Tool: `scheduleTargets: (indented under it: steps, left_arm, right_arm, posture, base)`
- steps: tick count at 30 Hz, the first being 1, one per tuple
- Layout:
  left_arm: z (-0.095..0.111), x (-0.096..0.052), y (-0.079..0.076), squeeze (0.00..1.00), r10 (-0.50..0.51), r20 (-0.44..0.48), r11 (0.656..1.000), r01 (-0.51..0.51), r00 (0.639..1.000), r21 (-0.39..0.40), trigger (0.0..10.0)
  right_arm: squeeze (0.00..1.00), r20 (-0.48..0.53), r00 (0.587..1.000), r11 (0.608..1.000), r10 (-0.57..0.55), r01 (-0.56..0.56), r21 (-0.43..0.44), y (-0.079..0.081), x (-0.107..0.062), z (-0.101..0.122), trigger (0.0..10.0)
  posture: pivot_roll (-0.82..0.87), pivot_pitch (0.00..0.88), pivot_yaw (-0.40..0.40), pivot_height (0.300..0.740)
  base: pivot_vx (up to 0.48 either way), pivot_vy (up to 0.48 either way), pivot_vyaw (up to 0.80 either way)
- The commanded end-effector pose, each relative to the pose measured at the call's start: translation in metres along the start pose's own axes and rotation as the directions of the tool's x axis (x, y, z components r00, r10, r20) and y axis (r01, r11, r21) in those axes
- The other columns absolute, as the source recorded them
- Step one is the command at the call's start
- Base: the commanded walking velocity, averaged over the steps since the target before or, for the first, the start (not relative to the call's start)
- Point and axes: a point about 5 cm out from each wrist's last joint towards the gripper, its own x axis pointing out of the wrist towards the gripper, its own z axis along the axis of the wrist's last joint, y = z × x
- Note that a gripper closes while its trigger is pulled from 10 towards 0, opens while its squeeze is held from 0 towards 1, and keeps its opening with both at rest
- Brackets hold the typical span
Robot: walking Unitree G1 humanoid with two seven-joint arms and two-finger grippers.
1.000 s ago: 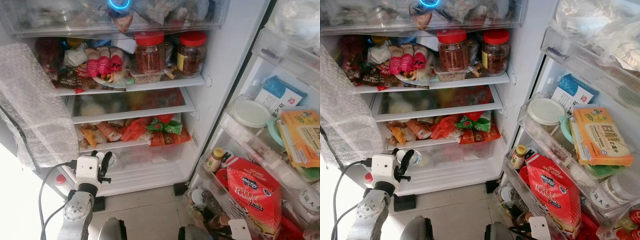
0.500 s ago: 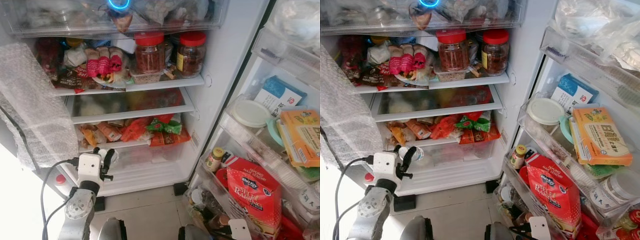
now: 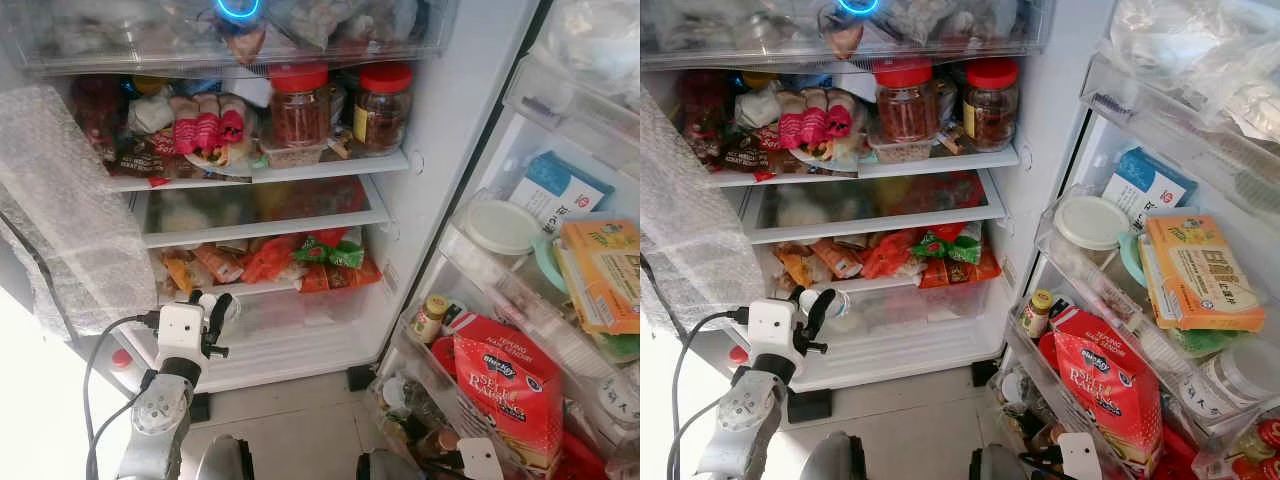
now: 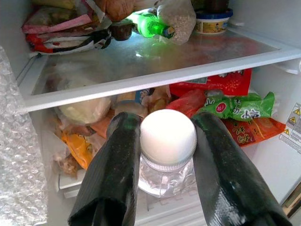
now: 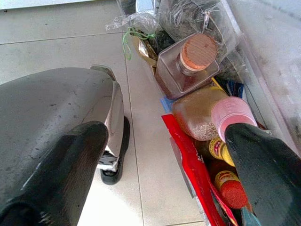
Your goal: Restocking fridge
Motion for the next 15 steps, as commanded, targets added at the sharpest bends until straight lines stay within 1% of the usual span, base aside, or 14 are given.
scheduleTargets:
  steps: [1,15]
  left_arm:
    - [0.0056,0.002,0.0011,0.0,-0.008,0.026,1.0,0.008,1.0,0.009,10.0]
    - [0.0077,0.0035,-0.0003,0.0,-0.007,0.038,1.0,0.007,0.999,0.008,10.0]
  right_arm:
    - [0.0,0.004,0.999,0.999,0.04,-0.04,0.008,0.0084,0.0017,0.0017,10.0]
    - [0.0,0.002,0.999,0.999,0.054,-0.054,0.001,0.0089,0.0017,0.0019,10.0]
  posture:
    - [-0.09,0.077,-0.027,0.648]
    - [-0.09,0.079,-0.028,0.648]
  base:
    - [0.0,0.0,0.0]
    - [0.0,0.0,0.0]
